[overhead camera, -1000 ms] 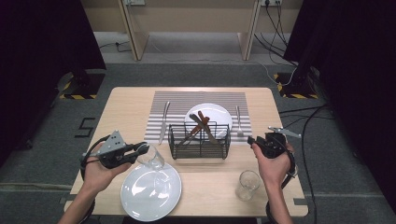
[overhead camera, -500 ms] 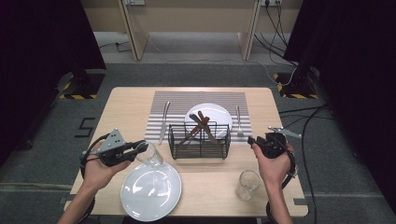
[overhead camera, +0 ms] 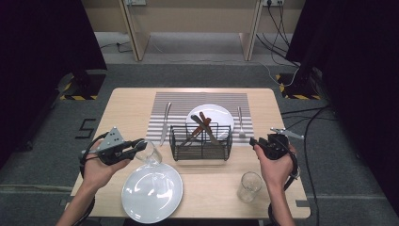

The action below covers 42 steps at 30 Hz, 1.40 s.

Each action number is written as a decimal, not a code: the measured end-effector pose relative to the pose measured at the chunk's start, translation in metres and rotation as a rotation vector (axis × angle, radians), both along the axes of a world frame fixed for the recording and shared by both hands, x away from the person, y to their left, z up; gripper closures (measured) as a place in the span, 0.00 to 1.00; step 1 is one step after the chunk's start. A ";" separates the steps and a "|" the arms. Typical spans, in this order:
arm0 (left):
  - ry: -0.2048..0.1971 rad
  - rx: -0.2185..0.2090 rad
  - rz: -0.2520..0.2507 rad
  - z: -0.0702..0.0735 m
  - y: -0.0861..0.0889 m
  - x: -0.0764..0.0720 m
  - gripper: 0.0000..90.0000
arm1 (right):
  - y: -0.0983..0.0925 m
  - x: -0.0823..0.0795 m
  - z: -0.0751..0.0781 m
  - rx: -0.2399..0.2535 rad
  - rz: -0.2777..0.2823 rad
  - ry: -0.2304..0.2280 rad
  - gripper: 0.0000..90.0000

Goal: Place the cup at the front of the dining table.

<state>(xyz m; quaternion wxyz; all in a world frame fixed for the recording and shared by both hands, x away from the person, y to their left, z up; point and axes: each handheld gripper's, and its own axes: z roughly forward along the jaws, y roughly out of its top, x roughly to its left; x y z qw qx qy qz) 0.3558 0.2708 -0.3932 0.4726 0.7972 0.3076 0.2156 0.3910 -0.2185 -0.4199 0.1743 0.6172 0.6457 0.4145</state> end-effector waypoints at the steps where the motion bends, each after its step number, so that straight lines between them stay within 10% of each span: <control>1: 0.000 -0.001 0.002 0.000 0.000 0.000 0.88 | 0.000 0.000 0.000 0.001 0.000 0.001 0.65; 42: -0.007 -0.012 0.040 -0.002 0.000 0.021 0.88 | 0.000 0.000 0.000 -0.002 0.004 0.005 0.65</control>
